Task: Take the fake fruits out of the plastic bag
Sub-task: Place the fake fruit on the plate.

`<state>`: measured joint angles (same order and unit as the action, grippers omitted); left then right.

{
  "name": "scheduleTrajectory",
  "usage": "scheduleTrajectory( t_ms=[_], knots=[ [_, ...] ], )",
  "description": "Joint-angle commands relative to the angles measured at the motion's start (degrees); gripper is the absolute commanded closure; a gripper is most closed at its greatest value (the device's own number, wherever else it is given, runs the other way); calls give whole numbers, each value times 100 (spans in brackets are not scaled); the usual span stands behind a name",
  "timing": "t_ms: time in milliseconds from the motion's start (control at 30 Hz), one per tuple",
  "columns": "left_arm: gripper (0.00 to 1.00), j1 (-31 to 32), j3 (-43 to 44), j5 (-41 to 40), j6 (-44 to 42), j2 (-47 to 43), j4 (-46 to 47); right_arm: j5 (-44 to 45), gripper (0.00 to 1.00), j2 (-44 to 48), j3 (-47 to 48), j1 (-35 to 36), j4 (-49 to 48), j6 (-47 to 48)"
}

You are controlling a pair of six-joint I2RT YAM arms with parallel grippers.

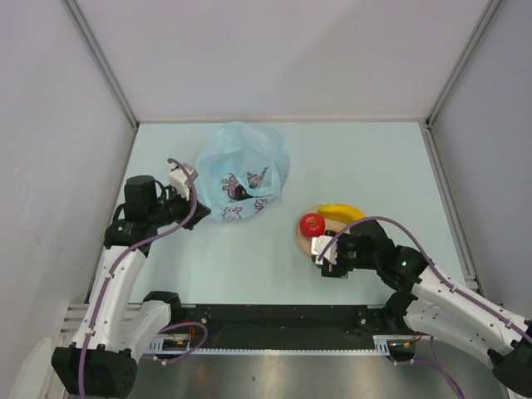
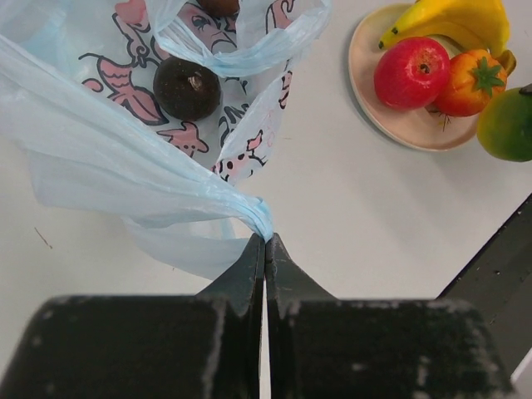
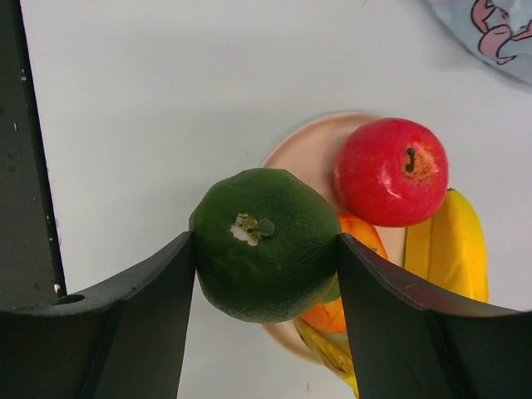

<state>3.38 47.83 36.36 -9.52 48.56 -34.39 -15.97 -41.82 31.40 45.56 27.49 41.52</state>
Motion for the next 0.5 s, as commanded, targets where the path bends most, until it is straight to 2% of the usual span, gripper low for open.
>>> scheduleTrajectory(
  t_ms=[0,467],
  knots=[
    [100,-126,253,152,126,84,257,-372,51,-98,-186,-240,-252,523],
    [100,-320,200,170,196,348,583,-1022,48,-546,-521,-1638,-753,1095]
  ],
)
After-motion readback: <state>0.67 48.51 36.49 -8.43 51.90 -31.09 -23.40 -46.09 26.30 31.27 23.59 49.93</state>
